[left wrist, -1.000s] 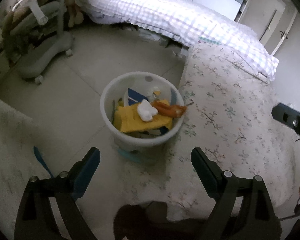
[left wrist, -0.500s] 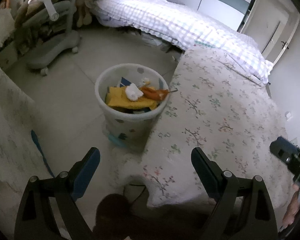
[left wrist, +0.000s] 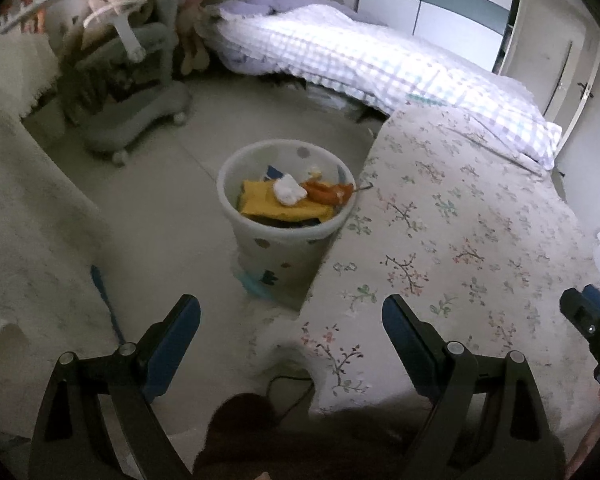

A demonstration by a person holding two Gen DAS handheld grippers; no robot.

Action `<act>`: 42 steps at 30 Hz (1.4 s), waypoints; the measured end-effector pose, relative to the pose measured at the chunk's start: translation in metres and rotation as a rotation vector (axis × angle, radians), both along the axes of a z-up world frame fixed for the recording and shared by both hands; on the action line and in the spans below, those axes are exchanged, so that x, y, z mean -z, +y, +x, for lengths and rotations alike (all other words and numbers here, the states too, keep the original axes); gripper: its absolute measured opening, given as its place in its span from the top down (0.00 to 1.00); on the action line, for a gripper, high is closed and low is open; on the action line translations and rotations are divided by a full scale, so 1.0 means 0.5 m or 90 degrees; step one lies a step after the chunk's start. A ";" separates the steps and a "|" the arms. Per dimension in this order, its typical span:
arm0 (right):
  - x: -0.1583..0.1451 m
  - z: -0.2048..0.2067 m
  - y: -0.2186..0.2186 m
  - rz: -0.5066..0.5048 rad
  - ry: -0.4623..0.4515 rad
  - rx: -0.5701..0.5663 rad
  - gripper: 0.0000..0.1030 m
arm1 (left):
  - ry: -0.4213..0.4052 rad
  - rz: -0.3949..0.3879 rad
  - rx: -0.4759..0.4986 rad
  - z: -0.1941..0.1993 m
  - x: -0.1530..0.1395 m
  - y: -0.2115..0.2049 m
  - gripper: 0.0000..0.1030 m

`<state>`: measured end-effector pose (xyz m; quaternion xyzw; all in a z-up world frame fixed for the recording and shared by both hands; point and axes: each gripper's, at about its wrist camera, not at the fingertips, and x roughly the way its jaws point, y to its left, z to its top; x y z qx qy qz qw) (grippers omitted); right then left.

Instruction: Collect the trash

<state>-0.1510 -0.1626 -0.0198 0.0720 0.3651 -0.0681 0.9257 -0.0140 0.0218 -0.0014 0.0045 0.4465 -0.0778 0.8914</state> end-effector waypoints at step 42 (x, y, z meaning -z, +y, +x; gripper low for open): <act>0.006 0.001 0.021 -0.067 0.013 0.027 0.25 | -0.040 0.063 0.085 -0.031 -0.014 -0.064 0.09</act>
